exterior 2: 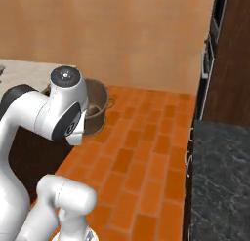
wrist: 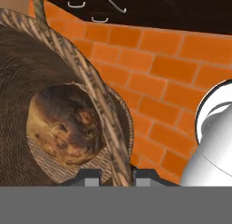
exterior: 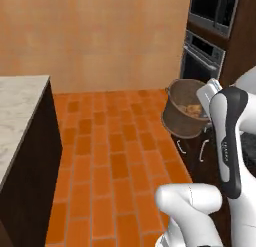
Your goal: Open the cabinet, pick up the bread from the cabinet and place it in the basket. Then move the basket to the dining counter.
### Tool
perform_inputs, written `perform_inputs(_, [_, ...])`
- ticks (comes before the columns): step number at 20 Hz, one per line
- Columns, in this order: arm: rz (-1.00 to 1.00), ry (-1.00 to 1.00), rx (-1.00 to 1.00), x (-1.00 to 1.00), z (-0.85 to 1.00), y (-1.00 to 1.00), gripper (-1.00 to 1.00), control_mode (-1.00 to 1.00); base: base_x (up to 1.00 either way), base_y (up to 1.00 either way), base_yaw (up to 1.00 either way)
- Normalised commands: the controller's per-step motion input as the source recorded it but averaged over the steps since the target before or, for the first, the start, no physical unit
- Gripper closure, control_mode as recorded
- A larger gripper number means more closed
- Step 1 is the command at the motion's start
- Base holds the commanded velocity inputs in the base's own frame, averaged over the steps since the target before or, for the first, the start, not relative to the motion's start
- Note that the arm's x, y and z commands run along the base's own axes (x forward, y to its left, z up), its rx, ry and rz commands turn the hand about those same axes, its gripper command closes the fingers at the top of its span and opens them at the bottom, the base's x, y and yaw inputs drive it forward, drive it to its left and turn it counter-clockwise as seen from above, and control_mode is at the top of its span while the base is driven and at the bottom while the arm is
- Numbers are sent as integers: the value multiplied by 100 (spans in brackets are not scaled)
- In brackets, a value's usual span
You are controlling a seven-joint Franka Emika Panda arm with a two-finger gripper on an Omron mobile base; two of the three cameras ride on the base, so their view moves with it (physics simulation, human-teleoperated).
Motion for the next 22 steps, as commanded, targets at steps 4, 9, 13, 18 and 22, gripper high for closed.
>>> perform_inputs(4, [0,0,0,0,0,0,100,100,1,0,100])
perform_inputs(9, [0,0,0,0,0,0,100,100,4,0,100])
perform_inputs(13, [0,0,0,0,0,0,100,100,40,0,99])
perform_inputs(18, [0,0,0,0,0,0,100,100,53,-52,77])
perform_inputs(22, [0,0,0,0,0,0,100,100,54,-100,55])
